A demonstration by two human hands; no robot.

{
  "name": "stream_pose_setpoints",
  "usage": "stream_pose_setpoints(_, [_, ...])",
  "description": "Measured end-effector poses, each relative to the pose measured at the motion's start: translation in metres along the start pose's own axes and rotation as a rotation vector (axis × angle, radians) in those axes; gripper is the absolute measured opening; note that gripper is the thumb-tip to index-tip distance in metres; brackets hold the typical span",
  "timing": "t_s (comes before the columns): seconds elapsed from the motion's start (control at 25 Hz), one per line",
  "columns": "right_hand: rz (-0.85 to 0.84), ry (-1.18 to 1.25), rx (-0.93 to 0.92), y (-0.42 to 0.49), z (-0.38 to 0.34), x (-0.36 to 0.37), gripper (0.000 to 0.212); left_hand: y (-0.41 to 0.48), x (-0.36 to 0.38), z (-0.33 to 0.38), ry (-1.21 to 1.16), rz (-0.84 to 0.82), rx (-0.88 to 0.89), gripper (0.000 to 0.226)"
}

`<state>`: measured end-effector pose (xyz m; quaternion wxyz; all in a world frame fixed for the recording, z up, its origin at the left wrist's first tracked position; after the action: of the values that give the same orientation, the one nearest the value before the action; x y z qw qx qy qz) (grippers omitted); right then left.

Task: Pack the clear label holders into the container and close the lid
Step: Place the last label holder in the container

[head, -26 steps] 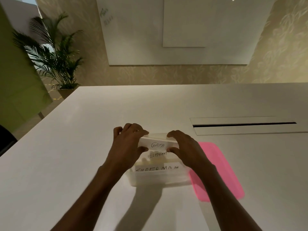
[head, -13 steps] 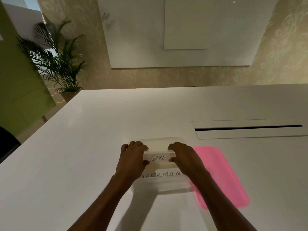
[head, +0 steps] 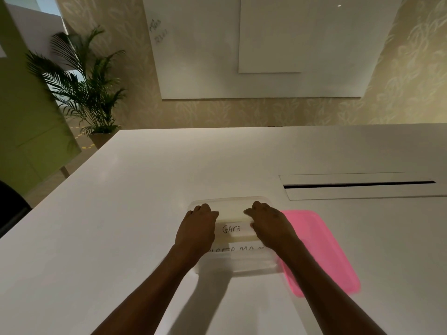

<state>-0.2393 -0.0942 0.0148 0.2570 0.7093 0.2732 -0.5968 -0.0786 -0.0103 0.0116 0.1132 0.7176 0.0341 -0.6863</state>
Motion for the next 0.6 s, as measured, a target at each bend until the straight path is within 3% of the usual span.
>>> stream_pose_setpoints(0.12, [0.013, 0.134, 0.005, -0.001, -0.001, -0.010, 0.043, -0.002, -0.008, 0.000, -0.126, 0.029, 0.025, 0.039])
stream_pose_setpoints(0.2, [-0.044, 0.200, -0.007, -0.001, -0.003, -0.014, 0.054, -0.002, -0.008, 0.000, -0.201, -0.102, 0.075, 0.060])
stream_pose_setpoints(0.32, [-0.212, 0.051, -0.032, -0.002, -0.009, -0.010, 0.077, -0.001, -0.004, 0.004, -0.192, -0.310, 0.121, 0.081])
stream_pose_setpoints(0.44, [-0.298, -0.052, -0.022, 0.001, -0.014, -0.003, 0.082, 0.008, -0.002, 0.008, -0.140, -0.340, 0.110, 0.080])
stream_pose_setpoints(0.6, [-0.337, 0.049, -0.022, 0.008, -0.013, -0.001, 0.084, 0.013, 0.007, 0.011, -0.117, -0.352, 0.098, 0.074])
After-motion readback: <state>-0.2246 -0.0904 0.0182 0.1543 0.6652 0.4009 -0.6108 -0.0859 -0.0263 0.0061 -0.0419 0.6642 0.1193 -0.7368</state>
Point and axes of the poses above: each hand's wrist, its own y-axis towards the middle knuckle, its own x-axis out of the palm, z = x × y, the point moved 6 cm from there along y, towards the middle knuckle, and after that the axes turned 6 degrees about y, right-handed, at the moved point
